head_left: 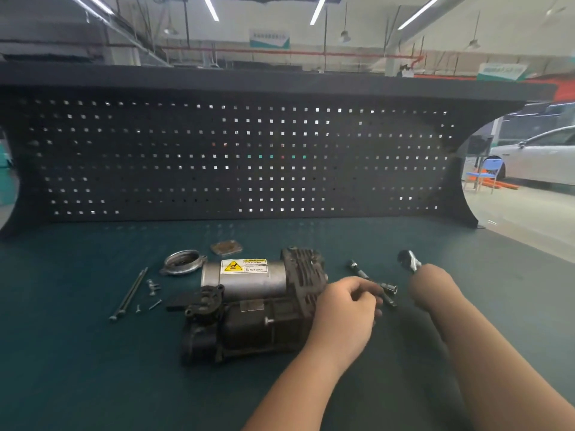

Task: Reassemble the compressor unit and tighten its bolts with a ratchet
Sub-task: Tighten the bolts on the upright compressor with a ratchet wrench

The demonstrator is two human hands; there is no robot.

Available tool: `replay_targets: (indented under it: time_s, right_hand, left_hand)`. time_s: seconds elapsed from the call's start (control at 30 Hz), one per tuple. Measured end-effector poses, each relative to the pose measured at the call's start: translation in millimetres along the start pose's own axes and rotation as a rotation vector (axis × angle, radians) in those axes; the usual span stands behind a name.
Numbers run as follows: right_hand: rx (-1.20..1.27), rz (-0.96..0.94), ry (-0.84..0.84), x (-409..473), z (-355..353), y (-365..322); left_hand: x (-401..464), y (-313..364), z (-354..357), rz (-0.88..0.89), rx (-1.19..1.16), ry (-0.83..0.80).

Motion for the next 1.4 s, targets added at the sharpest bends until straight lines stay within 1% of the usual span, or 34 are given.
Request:
replay_targets:
  time_s: [0.07, 0.1, 0.13, 0.17, 0.2, 0.27, 0.3, 0.37, 0.4, 0.43, 0.5, 0.57, 0.6, 0.63, 0.7, 0.83, 0.9, 1.07, 1.13, 1.2, 1.27, 1.4]
  right_hand:
    - [0.178, -0.056, 0.166, -8, -21, -6]
    - [0.328, -0.124, 0.231, -15, -31, -10]
    - [0.515, -0.206, 0.237, -25, -39, -15]
    - [0.731, -0.282, 0.183, -39, -45, -21]
    - [0.927, -0.342, 0.070, -55, -50, -28]
    - [1.192, -0.459, -0.245, -88, -51, -47]
    - [1.267, -0.506, -0.402, -103, -50, -57]
    - [1.300, -0.576, -0.659, -129, -43, -72]
    - [1.291, -0.597, -0.768, -140, -39, -79]
    - [1.294, -0.611, -0.872, -148, -34, -84]
    - [1.347, -0.592, -1.053, -156, -25, -92]
    - [1.426, -0.541, -1.179, -156, -20, -95]
    - [1.464, -0.532, -1.212, -155, -20, -96]
    - [1.494, -0.536, -1.225, -153, -21, -95]
    - [1.512, -0.561, -1.220, -150, -25, -94]
    - [1.458, -0.610, -1.186, -153, -28, -93]
    - [1.424, -0.616, -1.157, -155, -26, -94]
    - [1.296, -0.563, -0.951, -157, -19, -98]
    - [1.266, -0.547, -0.902, -159, -14, -99]
    - [1.246, -0.555, -0.866, -160, -12, -100]
    - [1.247, -0.553, -0.845, -160, -10, -100]
    - [1.304, -0.564, -0.881, -160, -6, -102]
  left_hand:
    - [2, 5, -4, 0.022, -0.081, 0.027]
    - [5, 9, -8, 0.040, -0.142, 0.049]
    - [8, 13, -13, 0.059, -0.207, 0.075]
    - [11, 17, -18, 0.078, -0.272, 0.105]
    - [13, 21, -25, 0.098, -0.341, 0.135]
    - [15, 27, -36, 0.124, -0.528, 0.161]
    - [16, 31, -41, 0.128, -0.624, 0.154]
    - [15, 38, -51, 0.148, -0.725, 0.153]
    - [14, 40, -56, 0.171, -0.696, 0.180]
    - [13, 42, -62, 0.203, -0.591, 0.231]
    - [9, 47, -69, 0.299, -0.250, 0.294]
    - [6, 51, -67, 0.406, 0.091, 0.269]
    - [6, 53, -66, 0.436, 0.209, 0.247]
    - [5, 53, -66, 0.456, 0.286, 0.224]
    - [6, 55, -67, 0.499, 0.354, 0.195]
    - [3, 64, -75, 0.579, 0.424, 0.148]
    - [2, 67, -81, 0.593, 0.496, 0.113]
    - [-5, 57, -92, 0.546, 0.574, 0.089]
    - [-4, 53, -95, 0.534, 0.611, 0.110]
    - [-4, 51, -98, 0.523, 0.610, 0.147]
    - [-4, 50, -97, 0.496, 0.616, 0.149]
    - [-3, 44, -95, 0.455, 0.621, 0.169]
Point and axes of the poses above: each hand's wrist, its own x-axis towards the middle knuckle, its own z-axis out of the palm, y = z × x, the point moved 4 cm from there along x, towards the middle knuckle, and after that the axes turned 9 degrees about -x, right-handed, at the moved point
